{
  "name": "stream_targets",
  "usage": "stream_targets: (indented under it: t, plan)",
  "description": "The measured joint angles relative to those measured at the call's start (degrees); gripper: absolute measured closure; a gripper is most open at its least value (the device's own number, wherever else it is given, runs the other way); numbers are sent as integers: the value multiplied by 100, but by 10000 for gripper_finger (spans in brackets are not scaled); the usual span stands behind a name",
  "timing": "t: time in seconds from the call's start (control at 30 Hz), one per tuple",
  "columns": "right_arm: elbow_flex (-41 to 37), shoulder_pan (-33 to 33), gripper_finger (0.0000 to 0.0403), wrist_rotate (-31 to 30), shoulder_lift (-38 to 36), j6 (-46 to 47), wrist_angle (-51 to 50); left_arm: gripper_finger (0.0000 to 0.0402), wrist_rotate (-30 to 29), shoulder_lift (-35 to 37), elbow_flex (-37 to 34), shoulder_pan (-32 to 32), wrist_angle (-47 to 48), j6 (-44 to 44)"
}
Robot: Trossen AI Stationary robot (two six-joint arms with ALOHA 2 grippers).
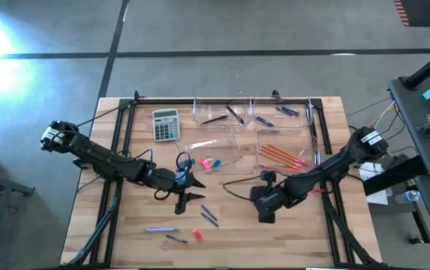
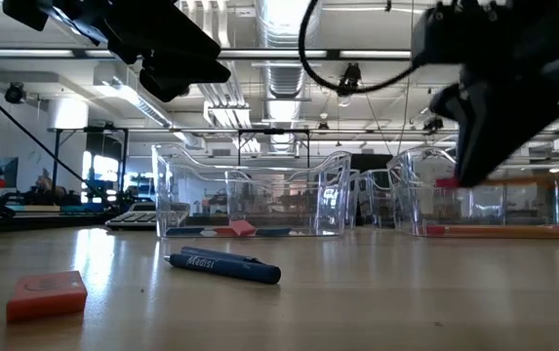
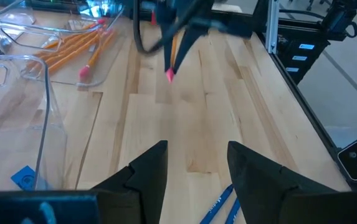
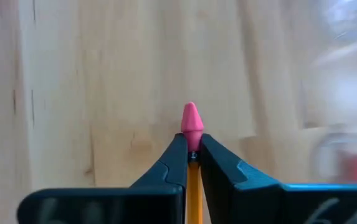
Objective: Sort crayons/erasers/pens/pencils in bins
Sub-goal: Put the orange pencil into the bottom right transparent bin
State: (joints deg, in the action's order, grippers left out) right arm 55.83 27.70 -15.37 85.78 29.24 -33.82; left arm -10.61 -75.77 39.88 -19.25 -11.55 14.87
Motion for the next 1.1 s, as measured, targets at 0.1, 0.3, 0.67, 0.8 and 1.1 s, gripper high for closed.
stream_targets:
  t: [0.1,0.3,0.67,0.8,1.1]
  plan:
    - [657,0,384,-287,-9,-188,-636,249,0,0,0,0,0,0]
    - [1676,-20,384,-1093,-38,-629,-2215,249,0,0,0,-2,2,0]
    - [820,-1012,385,-1275,-671,-1031,-2858,249,2,0,0,0,2,4]
    - [59,-1518,385,-1277,-1312,-1377,-2366,249,2,0,0,-2,7,27]
    - [-1361,-2066,378,-1164,-2833,-2352,-407,249,-20,0,-33,0,0,33]
